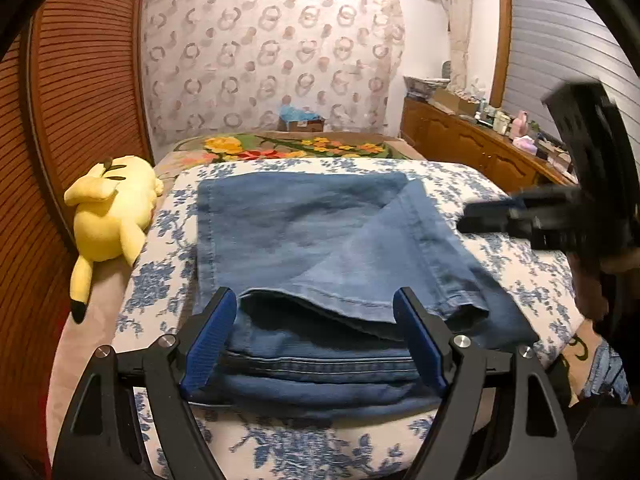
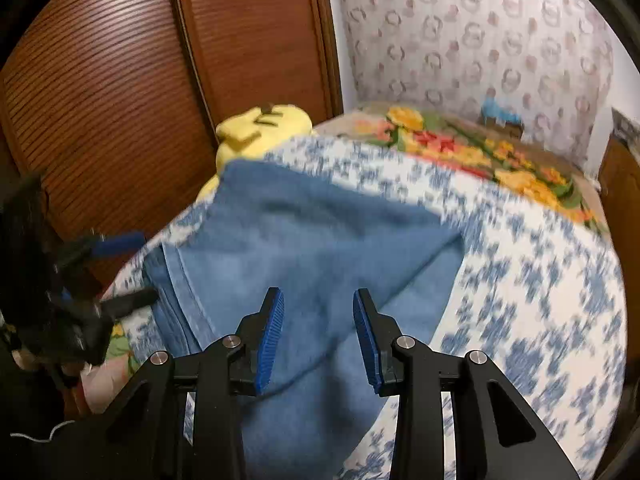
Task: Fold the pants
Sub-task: 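Fold the leg end over the stack with the right tool and open, then grasp the jeans stack edge with the left tool and hold it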
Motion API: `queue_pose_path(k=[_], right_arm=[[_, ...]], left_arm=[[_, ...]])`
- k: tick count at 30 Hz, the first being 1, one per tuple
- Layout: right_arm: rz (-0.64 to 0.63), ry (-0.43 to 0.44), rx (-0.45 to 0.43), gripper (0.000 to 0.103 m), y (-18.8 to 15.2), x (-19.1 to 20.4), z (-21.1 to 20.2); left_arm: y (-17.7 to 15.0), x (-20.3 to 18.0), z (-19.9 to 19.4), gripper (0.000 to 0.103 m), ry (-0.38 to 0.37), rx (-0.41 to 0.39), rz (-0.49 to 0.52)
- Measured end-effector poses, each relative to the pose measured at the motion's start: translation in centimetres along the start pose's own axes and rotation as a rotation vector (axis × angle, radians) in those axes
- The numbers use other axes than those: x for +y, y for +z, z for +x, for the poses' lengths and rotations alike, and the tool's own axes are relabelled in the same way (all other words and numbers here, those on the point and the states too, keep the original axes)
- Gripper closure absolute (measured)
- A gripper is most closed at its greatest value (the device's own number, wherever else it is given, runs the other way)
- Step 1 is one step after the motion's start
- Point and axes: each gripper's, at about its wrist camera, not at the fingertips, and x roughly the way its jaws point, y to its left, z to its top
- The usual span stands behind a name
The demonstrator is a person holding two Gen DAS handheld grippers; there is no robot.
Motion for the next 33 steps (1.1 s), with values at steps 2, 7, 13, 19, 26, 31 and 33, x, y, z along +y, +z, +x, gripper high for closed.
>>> queue_pose_path(k=[2,7,13,19,26,31,33], right_arm=[[0.014,0.005,0.020,0.066,-0.6,0.5,0.8],[0.056,0.016,0.053,0.065,-1.8,1.4,1.7],[0.101,0.058,0.072,0.065,-1.8,1.6,2.3],[0.132,0.116,0.058,0.065,-1.0,0.7,3.4],[0.092,0.173,0.019,0.094,0.1,-0.3,4.1],[0.040,0.172,-0.060,0.098,4.1,0.0,3.0],[0.028,0.168,-0.078,0.098,6.1,0.0,2.9]], left_arm=[[-0.2,0.5,-0.1,0.022,0.012,0.002,-0.009],[-0.6,2.5,-0.5,0.022,0.042,-0.002,-0.041],[-1.1,3.8,-0.2,0.026,0.054,0.011,-0.052],[-1.6,3.4,0.9,0.049,0.008,0.034,-0.037],[-1.1,3.5,2.0,0.080,-0.001,0.036,-0.025],[-1.3,3.9,1.2,0.095,-0.006,0.025,-0.048],[-1.3,3.7,0.3,0.096,-0.021,0.007,-0.046]])
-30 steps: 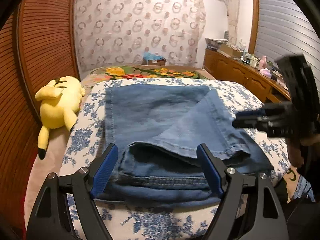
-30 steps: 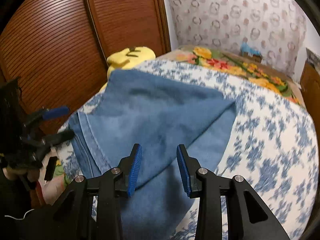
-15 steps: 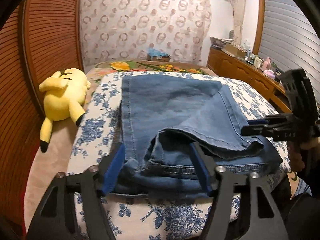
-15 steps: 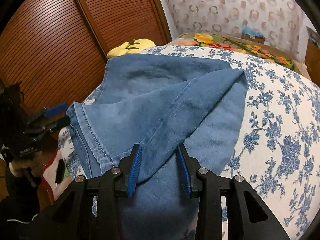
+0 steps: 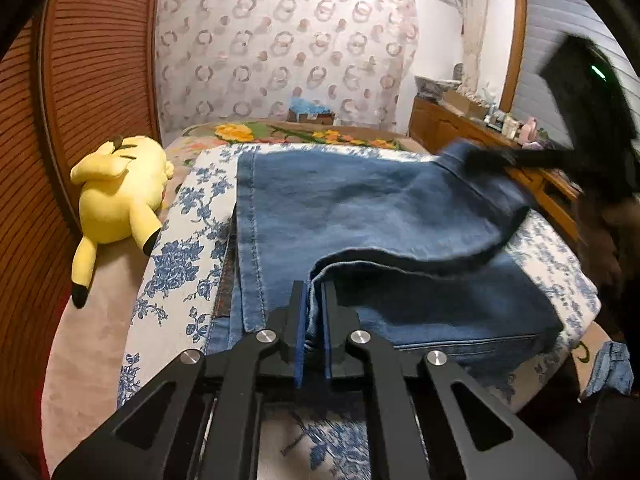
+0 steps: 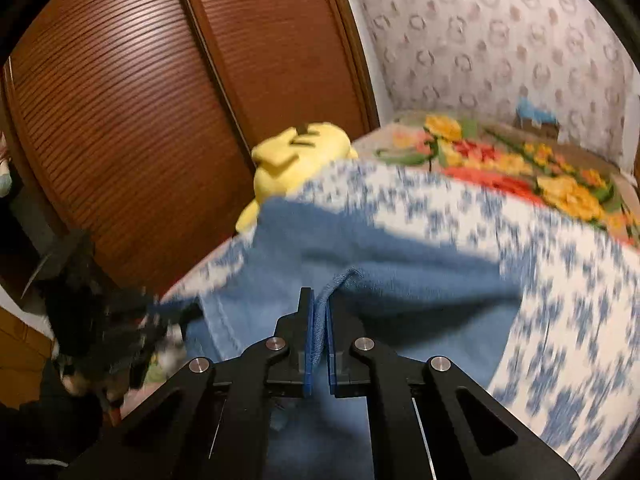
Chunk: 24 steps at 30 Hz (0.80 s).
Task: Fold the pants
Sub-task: 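Grasp the jeans stack edge with the left tool and hold it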
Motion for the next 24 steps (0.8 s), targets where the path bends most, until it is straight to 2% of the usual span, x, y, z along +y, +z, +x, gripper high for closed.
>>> queue_pose_path(k=[4,8,12,14,16,17,18,24], right_arm=[[-0.012,0.005,-0.010,0.098,3.5,0.1,1.6],[-0.021,-0.005,0.004,0.098,5.7,0.2,4.9],[0.005,-0.034,0.059,0.098,5.8,-0.3,9.0],[0.011,-0.057,0.094,0.098,5.4,-0.6,10.8],[0.017,-0.062,0.116,0.093,5.3,-0.6,11.7],[0.010,-0.073,0.119,0.087,5.6,-0.5,12.0],[0.000,-0.087,0.115,0.081,5.7,-0.3,12.0],[-0.088,-0.125,0.018,0.067,5.5,0.8,6.4]], left_arm=[[0.0,-0.5,-2.2,0.096,-0.021,-0.036,0.001],[-0.3,-0.4,-3.2,0.096,-0.027,-0.040,-0.001],[-1.2,0.9,-1.4,0.096,0.009,0.018,-0.022],[-1.7,1.3,-0.8,0.096,0.004,0.039,-0.030],[-2.1,1.4,-0.5,0.096,0.007,0.051,-0.027],[-2.2,1.4,-0.5,0.096,0.006,0.053,-0.027],[-2.3,1.4,-0.5,0.096,0.006,0.055,-0.029],[-2.2,1.1,-0.4,0.096,0.022,0.055,-0.024]])
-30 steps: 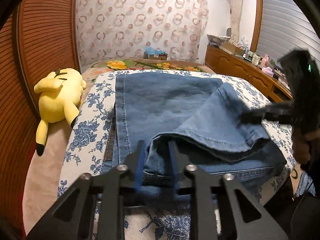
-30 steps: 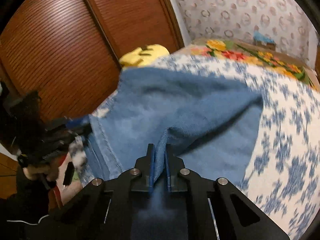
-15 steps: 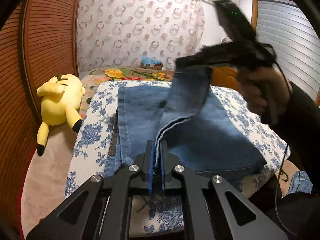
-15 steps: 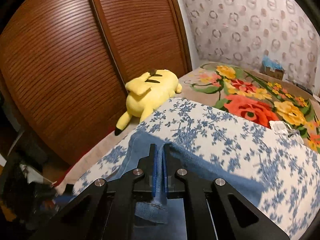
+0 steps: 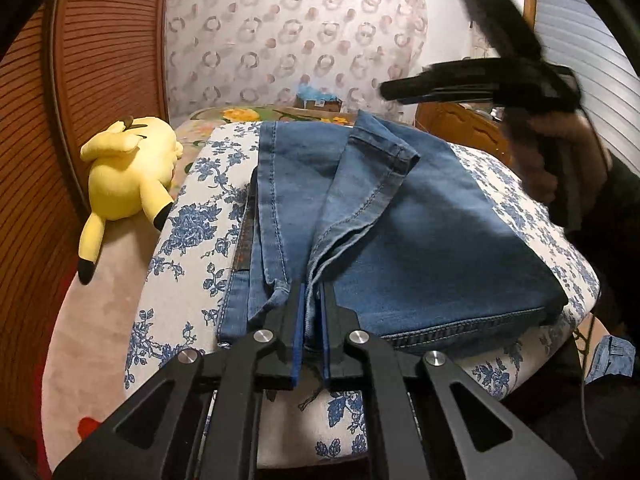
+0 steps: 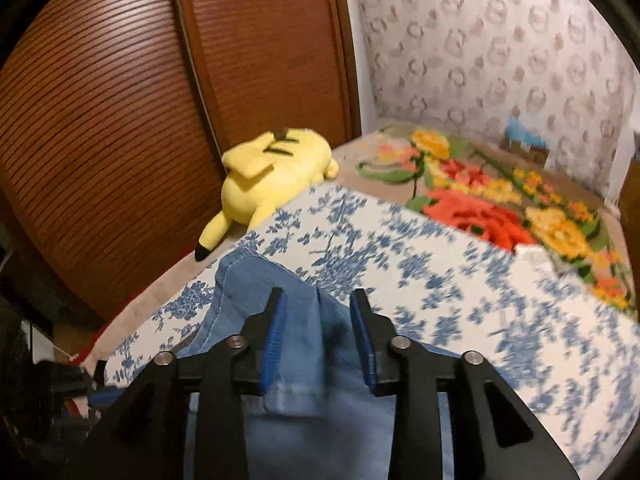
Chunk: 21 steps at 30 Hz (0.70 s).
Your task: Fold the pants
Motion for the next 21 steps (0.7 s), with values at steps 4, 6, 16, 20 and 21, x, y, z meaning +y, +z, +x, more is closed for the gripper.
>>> queue_pose_path(k=[4,6,16,20,21], right_arm=[[-0.062,-0.063,0.023,0.067,-2.0,-0.6,-1.2],[-0.094,-0.094,0.049,0.067,-3.4,-0.8,-1.0],[-0.162,-0.125,0.138,0.067,-6.9,-0.1,1.7],[-0.208,-0.118,0.146,0.067,-5.9,1.0,2.4],[-0.216,-0.113,0.146,0.067,-5.7,1.3,2.8]], left_arm=[[0.2,-0.1,-0.1,0.096,0.008,-0.002,0.002],[0.3,0.0,-0.1,0.096,0.011,-0.003,0.001],[0.7,-0.5,-0.2,0.096,0.026,-0.009,0.020],[0.7,-0.3,-0.3,0.096,0.026,-0.010,0.019],[0.7,-0.3,-0.3,0.096,0.027,-0.010,0.019]])
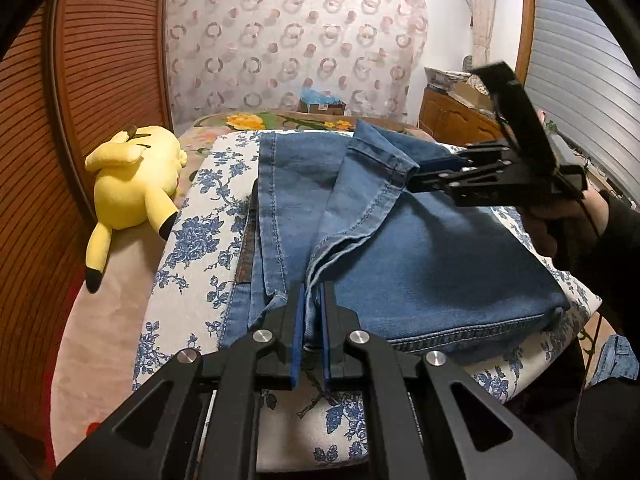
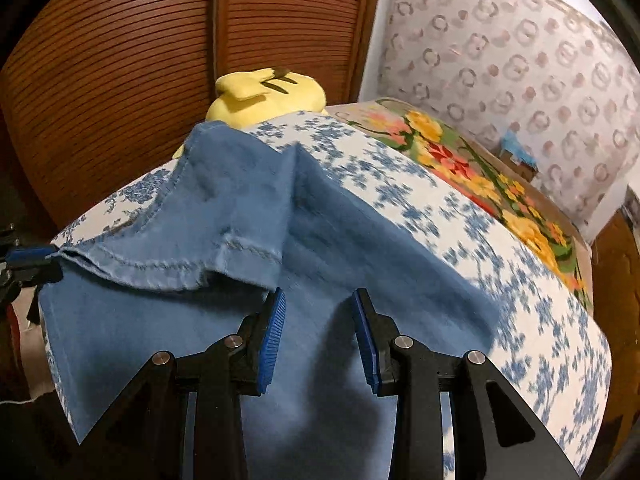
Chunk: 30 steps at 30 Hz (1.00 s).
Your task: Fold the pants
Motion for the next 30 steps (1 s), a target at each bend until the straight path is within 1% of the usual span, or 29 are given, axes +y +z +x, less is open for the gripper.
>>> queue_pose_path(k=[3,6,9,12,14,15,16,17,18,19,22,24,25,27,30], right_arm=[[-0.025,0.012,-0.014,0.067,1.8,1.0,1.0],[-0.039,0.045,-0.038,0.067,3.8,1.7,2.0],[-0.030,0.089,-0.104,0.067,6.1,2.7,1.8],[-0.013,0.120,-0.173,0.067,7.5,3.2,0.7],[-0.006,0.118,-0.208,0.067,7.7,3.3,-0.2],[-0.002,0.112,-0.210,0.067,7.5,3.1,-0.6],[0.005,0.095,-0.204,0.067,7.2,2.8,-1.0],[0.020,0.070,-0.191,0.067,6.7,2.4,-1.4],[0.037,0.052,-0.179,0.067,5.8,2.0,-2.0],[0.055,0.039,-0.167,0.067,5.1,1.5,-2.6],[0.117,0.019,-0.152,0.066,1.7,0.0,-5.2],[0.167,0.010,-0.139,0.054,-1.3,-1.1,-6.6],[0.190,-0.005,-0.125,0.052,-3.1,-1.6,-7.2],[0.232,-0.035,-0.100,0.050,-6.3,-2.1,-8.6],[0.311,-0.047,-0.055,0.050,-10.4,-2.9,-9.7]], left_arm=[[-0.1,0.1,-0.1,0.096,-0.001,0.001,0.001],[-0.1,0.4,-0.2,0.096,-0.002,-0.001,-0.003],[-0.3,0.6,-0.3,0.096,0.001,-0.003,-0.007],[-0.3,1.0,-0.6,0.096,0.008,-0.008,-0.020],[-0.2,1.3,-0.8,0.088,0.007,-0.014,-0.027],[-0.1,1.4,-1.0,0.081,0.005,-0.021,-0.029],[0.0,1.3,-1.1,0.070,0.003,-0.025,-0.030],[0.2,1.3,-1.3,0.062,0.005,-0.031,-0.030],[0.3,1.2,-1.5,0.050,0.010,-0.043,-0.030],[0.4,1.2,-1.5,0.045,0.011,-0.050,-0.030],[0.9,0.7,-1.6,0.040,0.006,-0.067,-0.035],[1.1,0.2,-1.6,0.040,0.005,-0.072,-0.028],[1.2,-0.2,-1.6,0.039,0.000,-0.074,-0.022],[1.4,-1.1,-1.5,0.039,-0.012,-0.078,-0.009],[1.5,-2.5,-1.1,0.039,-0.029,-0.072,0.012]])
